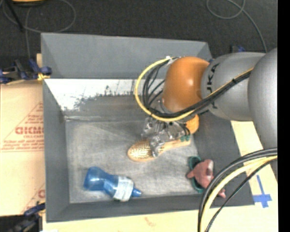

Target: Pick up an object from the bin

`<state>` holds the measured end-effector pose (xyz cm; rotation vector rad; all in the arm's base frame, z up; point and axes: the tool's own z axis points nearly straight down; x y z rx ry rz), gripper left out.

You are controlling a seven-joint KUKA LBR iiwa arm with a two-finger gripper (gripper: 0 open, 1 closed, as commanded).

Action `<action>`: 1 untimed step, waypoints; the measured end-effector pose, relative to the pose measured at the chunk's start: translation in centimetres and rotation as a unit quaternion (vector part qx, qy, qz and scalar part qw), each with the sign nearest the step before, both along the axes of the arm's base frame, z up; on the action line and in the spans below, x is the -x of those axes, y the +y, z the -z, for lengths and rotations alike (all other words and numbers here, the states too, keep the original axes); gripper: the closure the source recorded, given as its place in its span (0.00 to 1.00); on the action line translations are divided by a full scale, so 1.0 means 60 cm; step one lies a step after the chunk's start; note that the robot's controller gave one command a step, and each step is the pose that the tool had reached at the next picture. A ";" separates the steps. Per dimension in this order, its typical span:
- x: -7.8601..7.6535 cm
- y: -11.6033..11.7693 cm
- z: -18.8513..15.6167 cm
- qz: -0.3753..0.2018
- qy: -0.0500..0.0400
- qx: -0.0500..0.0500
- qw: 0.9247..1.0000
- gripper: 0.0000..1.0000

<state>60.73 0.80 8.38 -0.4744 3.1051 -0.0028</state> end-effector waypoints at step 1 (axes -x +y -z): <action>0.000 0.000 0.000 0.000 0.000 0.000 1.000 1.00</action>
Offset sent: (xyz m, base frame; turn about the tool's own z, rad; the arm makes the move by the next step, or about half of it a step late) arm -0.0009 0.0100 0.1937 -0.1232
